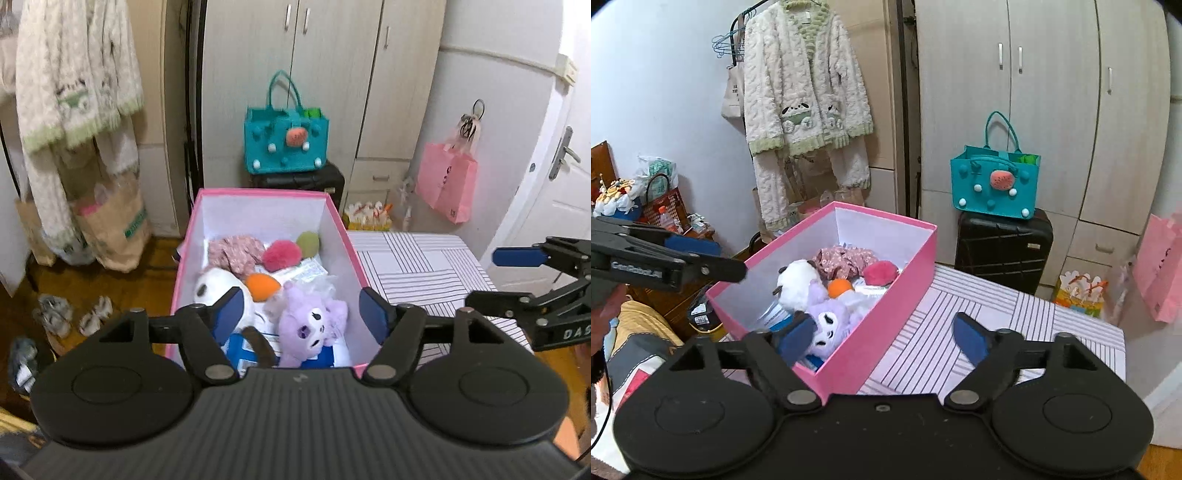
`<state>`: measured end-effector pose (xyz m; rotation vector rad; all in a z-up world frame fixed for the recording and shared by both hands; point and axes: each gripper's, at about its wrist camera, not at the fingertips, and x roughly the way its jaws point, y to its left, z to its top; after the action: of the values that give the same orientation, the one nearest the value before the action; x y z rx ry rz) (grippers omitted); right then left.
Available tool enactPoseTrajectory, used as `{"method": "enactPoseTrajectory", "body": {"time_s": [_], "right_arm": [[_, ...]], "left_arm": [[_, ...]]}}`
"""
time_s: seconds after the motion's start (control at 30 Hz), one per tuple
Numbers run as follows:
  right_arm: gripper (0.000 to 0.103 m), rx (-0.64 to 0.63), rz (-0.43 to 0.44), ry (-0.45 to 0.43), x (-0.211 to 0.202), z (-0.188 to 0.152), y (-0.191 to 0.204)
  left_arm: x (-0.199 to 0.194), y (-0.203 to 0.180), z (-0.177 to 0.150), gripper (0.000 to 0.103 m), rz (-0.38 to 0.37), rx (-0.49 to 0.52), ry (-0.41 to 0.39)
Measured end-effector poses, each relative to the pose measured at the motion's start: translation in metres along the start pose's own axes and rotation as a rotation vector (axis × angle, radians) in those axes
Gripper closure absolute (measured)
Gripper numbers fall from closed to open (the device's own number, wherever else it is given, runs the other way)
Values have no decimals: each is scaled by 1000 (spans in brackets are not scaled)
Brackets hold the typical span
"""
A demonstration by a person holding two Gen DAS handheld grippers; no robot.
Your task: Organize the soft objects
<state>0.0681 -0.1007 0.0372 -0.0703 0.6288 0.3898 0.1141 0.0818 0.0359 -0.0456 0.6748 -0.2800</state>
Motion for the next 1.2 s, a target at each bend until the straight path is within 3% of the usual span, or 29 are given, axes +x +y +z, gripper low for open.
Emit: {"method": "enactPoseTrajectory", "body": {"time_s": [0.07, 0.13, 0.2, 0.23, 0.33, 0.47, 0.63, 0.8, 0.93, 1.2], "right_arm": [[3, 14, -36, 14, -6, -3, 2], [1, 32, -139, 15, -11, -6, 7], [1, 21, -243, 0, -16, -9, 15], [1, 12, -263, -4, -19, -10, 16], [1, 19, -265, 10, -30, -14, 19], [1, 39, -241, 16, -41, -21, 23], [1, 12, -347, -59, -60, -32, 33], [1, 127, -318, -19, -66, -43, 20], [1, 203, -304, 9, -67, -54, 11], [1, 234, -337, 25, -63, -70, 10]], "left_arm": [[-11, -1, -5, 26, 10, 20, -35], [-21, -3, -11, 18, 32, 44, -69], [-27, -9, -15, 2, 67, 64, -95], [-29, -11, -17, 1, 80, 70, -101], [-32, -19, -21, 0, 115, 79, -108], [-33, -33, -26, 0, 189, 87, -51], [-37, -50, -34, 0, 248, 119, -42], [-38, -58, -47, 0, 205, 48, -27], [-39, -68, -59, 0, 231, 60, -56], [-33, -73, -74, 0, 219, 32, -30]]}}
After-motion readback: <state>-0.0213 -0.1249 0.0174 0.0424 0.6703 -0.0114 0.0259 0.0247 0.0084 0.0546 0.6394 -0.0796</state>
